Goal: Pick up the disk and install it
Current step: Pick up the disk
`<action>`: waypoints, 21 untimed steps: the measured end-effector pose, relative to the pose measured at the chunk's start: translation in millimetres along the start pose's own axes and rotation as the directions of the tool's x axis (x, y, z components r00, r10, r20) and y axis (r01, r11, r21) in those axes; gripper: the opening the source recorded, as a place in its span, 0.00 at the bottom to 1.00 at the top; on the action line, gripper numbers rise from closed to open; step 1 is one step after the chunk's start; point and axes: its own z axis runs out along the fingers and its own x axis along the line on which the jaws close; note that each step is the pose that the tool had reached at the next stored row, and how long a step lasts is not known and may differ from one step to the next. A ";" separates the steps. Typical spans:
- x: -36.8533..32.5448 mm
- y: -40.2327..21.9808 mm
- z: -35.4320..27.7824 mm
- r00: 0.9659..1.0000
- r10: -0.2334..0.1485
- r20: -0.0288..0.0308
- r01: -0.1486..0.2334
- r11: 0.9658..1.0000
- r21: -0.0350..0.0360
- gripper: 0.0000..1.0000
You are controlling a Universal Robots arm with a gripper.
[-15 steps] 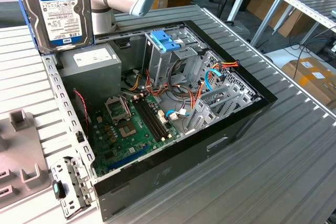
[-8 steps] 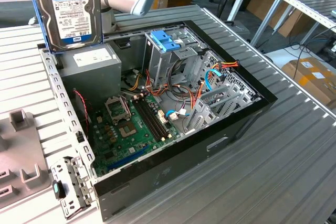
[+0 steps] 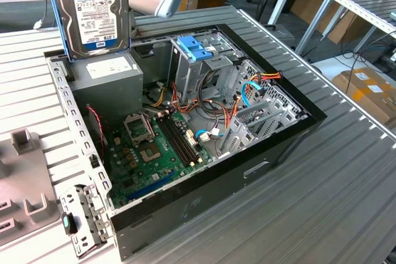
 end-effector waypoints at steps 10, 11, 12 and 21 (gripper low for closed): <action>-0.2 -10.0 0.4 1.000 0.000 0.000 0.000 1.000 0.000 0.35; -0.3 -10.6 0.4 1.000 0.000 0.000 0.000 1.000 0.000 0.35; -0.3 -11.9 0.5 1.000 0.000 0.000 0.000 1.000 0.000 0.35; -0.8 -39.4 1.6 1.000 0.000 0.000 0.000 1.000 0.000 0.35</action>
